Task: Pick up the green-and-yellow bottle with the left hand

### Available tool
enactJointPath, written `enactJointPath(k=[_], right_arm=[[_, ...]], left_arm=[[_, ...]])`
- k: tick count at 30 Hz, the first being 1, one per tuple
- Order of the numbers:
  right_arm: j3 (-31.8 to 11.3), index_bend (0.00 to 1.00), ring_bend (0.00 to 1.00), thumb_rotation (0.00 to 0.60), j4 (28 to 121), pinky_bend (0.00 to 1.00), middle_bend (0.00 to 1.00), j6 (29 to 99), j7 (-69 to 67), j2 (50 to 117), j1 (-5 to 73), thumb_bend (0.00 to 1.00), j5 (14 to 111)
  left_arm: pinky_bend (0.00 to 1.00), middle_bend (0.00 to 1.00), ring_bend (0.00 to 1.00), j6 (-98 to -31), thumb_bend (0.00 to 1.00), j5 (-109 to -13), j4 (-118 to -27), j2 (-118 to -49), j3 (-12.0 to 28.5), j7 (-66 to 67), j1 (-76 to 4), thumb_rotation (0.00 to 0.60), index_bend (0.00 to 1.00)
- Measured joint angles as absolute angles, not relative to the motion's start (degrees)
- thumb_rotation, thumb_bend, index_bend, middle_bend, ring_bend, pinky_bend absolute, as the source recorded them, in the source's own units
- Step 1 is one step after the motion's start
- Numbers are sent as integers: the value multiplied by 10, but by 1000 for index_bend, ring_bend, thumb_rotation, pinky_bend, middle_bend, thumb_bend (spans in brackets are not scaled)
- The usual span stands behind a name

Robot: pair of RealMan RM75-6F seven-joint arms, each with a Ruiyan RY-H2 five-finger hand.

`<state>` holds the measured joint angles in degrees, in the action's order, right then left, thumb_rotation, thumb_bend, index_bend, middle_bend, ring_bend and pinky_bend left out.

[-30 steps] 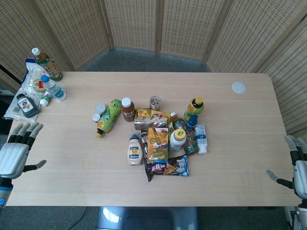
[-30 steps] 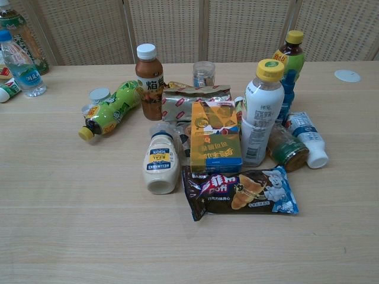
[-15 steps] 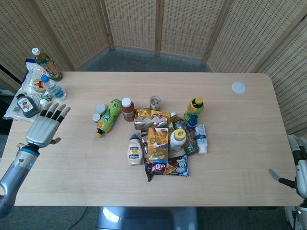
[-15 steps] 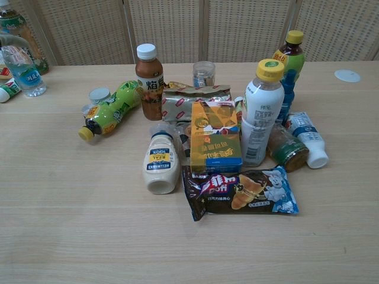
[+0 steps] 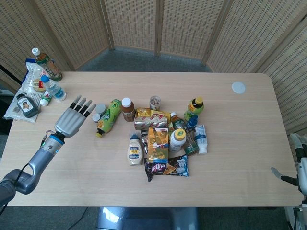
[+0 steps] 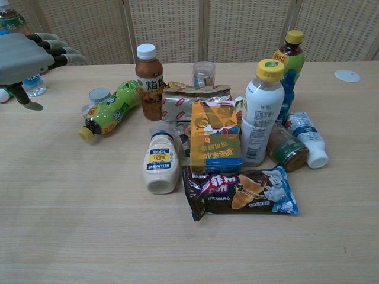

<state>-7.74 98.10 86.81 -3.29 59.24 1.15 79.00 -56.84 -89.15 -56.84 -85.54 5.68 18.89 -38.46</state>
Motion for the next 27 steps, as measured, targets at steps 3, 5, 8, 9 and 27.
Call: enactJointPath(k=[3,5,8,9,27], right_arm=[[-78,0,0,600,980,0,0,866,-32,593,13,0,788],[-78,0,0,600,979,0,0,865,-32,594,13,0,788],[-78,0,0,600,979,0,0,864,-32,594,13,0,788],[-77,0,0,600,979,0,0,864,-33,594,13,0,789],[-77,0,0,600,979,0,0,864,-40,592,13,0,790]], left_arm=[[0,0,0,-577,0,-920,-510,-882,39,163,-397,600,0],[0,0,0,-582,0,-938,-472,-900,23,145,-404,600,0],[0,0,0,-589,0,-967,-429,-923,-3,125,-414,600,0],[0,0,0,-591,0,-975,-420,-928,-11,120,-417,600,0],[0,0,0,-611,0,-1028,-302,-996,-68,100,-453,600,0]])
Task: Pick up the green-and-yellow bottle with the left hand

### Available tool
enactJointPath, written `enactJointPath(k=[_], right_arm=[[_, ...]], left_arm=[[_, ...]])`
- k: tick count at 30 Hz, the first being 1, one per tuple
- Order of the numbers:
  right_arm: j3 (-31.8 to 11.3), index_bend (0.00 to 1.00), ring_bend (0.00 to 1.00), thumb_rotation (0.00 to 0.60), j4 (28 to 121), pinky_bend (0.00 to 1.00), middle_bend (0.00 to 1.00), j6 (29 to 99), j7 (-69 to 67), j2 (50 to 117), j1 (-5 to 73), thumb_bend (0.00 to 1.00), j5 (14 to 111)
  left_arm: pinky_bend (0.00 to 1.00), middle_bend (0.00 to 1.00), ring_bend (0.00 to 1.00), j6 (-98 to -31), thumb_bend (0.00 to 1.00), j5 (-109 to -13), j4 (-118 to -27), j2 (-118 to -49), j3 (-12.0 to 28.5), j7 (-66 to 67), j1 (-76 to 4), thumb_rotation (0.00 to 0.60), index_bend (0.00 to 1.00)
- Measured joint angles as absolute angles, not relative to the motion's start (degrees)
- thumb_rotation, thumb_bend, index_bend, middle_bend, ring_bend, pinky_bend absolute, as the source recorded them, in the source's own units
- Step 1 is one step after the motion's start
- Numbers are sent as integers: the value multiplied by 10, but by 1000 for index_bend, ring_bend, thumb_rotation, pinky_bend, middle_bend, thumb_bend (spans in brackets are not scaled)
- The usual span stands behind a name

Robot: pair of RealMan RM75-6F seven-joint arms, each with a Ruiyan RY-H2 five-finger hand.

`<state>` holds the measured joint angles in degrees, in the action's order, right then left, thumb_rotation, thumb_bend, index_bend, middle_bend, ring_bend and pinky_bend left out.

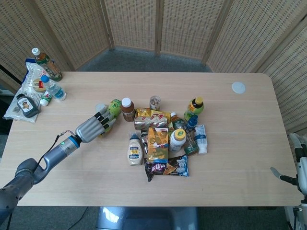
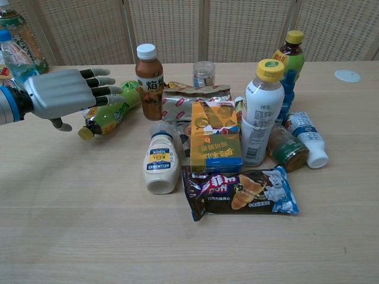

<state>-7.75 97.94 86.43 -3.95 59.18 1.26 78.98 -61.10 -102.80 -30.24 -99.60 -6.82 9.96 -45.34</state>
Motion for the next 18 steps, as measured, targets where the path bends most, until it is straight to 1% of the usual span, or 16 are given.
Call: enactJointPath(k=[5,12,18], right_arm=[[-77,0,0,600,980,0,0,865,-42,591,12,0,791],[-77,0,0,600,979,0,0,865,-40,591,12,0,792],[-76,0,0,600,978,0,0,864,-37,593,13,0,793]], left_arm=[[0,0,0,-611,0,-1042,-282,-1005,-88,103,-458,600,0],[0,0,0,-608,0,-1046,-259,-1016,-98,101,-462,600,0],[0,0,0,-590,0,-1052,-235,-1030,-110,108,-470,600,0]])
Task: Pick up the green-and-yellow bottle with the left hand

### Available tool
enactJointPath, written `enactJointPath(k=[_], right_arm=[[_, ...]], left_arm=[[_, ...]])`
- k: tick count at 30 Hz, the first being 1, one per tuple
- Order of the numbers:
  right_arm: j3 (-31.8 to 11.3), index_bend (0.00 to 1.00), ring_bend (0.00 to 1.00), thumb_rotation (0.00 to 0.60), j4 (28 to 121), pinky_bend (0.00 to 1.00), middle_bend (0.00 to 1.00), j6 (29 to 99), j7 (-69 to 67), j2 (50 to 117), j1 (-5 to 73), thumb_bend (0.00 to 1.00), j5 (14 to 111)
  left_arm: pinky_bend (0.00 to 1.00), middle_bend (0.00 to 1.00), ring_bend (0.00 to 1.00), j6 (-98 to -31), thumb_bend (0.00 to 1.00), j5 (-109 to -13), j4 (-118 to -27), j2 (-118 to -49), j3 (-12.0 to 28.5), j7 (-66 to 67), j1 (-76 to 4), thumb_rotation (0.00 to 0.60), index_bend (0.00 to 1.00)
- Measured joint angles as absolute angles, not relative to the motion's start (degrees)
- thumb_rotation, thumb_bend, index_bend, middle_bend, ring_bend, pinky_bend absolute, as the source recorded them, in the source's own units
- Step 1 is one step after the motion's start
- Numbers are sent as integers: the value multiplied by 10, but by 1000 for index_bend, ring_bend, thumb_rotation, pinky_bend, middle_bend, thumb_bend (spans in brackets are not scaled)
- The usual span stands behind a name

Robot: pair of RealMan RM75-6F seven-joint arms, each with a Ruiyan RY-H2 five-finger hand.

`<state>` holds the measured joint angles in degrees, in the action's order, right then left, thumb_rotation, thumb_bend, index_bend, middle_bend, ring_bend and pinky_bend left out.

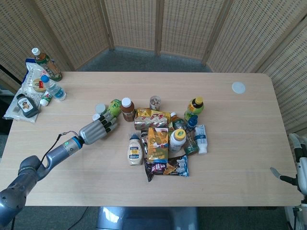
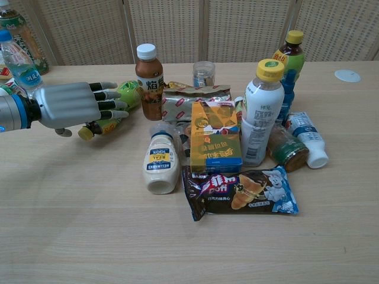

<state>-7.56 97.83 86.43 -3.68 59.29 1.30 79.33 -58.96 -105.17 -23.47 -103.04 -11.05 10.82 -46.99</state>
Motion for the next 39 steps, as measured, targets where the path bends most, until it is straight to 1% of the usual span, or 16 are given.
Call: enactJointPath(k=[6,7,8,9,10,11,12,14,15,20,22,31,39], right_arm=[[-76,0,0,600,977,0,0,865,-40,592,13,0,793],[-76,0,0,600,976,0,0,865,-41,592,13,0,793],[-76,0,0,600,976,0,0,865,-41,592,13,0,794],[-76,0,0,600,975,0,0,865,-41,593,13,0,794],[-76,0,0,600,975,0,0,865,-41,593,13,0,795],[-75,0,0,600,975,0,0,864,-41,593,14,0,796],[-75,0,0,600,974,0,0,865,-41,593,14,0,797],[-75,0,0,600,974,0,0,865,-40,593,14,0,798],[-75,0,0,600,974,0,0,866,-40,594,13,0,798],[-75,0,0,600,973,0,0,867,-41,593,13,0,798],[-75,0,0,600,974,0,0,867,-42,593,13,0,798],[-74,0,0,600,976,0,0,869,-44,591,12,0,803],[-73,0,0,600,978,0,0,870,-46,590,11,0,806]], left_arm=[[0,0,0,-590,0,-1051,-212,-1054,-112,111,-477,600,2],[10,0,0,-593,3,-1051,-208,-1058,-111,113,-478,600,38],[51,0,0,-596,7,-1051,-201,-1062,-111,116,-479,600,111],[118,17,17,-597,13,-1050,-196,-1067,-111,119,-479,600,208],[194,67,62,-597,18,-1049,-190,-1071,-110,122,-480,600,296],[278,161,147,-597,23,-1049,-183,-1077,-110,125,-481,600,379],[347,277,252,-597,28,-1048,-179,-1082,-110,127,-481,600,458],[433,437,398,-597,39,-1047,-169,-1091,-110,130,-482,600,584],[467,492,450,-597,44,-1047,-166,-1094,-111,131,-483,600,640],[587,678,623,-604,62,-1045,-154,-1110,-112,134,-485,600,814],[600,695,638,-611,64,-1043,-153,-1113,-111,132,-485,600,829],[600,696,639,-663,68,-1033,-162,-1113,-98,119,-493,600,829],[600,697,639,-725,67,-1026,-220,-1072,-80,122,-509,600,831]])
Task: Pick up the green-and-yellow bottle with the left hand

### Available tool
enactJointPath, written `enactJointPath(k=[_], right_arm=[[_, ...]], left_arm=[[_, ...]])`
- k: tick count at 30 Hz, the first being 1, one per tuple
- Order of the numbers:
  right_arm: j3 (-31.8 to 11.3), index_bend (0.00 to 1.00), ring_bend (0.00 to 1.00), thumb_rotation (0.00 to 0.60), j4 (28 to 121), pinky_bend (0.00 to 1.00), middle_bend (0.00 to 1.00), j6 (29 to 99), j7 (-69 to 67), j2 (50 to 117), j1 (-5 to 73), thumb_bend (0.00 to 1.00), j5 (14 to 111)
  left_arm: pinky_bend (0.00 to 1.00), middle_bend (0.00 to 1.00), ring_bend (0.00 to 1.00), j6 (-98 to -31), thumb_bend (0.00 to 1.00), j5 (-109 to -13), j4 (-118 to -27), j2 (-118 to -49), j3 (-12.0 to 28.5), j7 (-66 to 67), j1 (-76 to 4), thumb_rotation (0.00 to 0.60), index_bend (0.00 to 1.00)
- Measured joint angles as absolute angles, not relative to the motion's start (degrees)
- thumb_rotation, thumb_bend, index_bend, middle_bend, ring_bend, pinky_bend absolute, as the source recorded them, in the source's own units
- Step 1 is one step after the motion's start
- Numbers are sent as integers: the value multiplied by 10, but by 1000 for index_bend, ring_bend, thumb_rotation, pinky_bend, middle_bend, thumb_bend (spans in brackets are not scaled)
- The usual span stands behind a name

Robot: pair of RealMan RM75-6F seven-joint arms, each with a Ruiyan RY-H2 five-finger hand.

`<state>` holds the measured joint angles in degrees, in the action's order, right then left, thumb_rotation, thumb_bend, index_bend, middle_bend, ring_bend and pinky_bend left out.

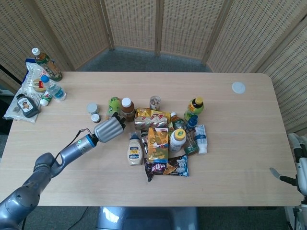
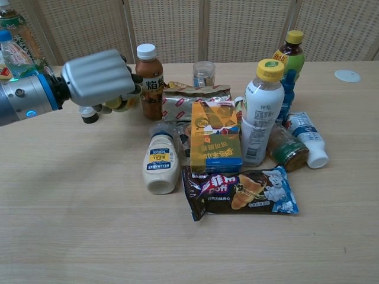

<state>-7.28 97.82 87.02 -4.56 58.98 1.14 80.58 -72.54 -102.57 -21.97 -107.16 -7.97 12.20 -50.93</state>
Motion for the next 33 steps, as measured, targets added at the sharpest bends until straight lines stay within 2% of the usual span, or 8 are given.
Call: enactJointPath(k=[7,23,33], right_arm=[[-70,0,0,600,984,0,0,875,-44,589,10,0,813],[-66,0,0,600,994,0,0,883,-44,585,6,0,825],[-64,0,0,600,1001,0,0,890,-46,582,4,0,833]], left_arm=[[600,697,639,-759,66,-1020,-319,-1009,-62,151,-519,600,830],[600,694,639,-791,68,-1013,-618,-808,-11,267,-521,600,832],[600,690,639,-794,66,-1014,-738,-709,34,316,-522,600,831]])
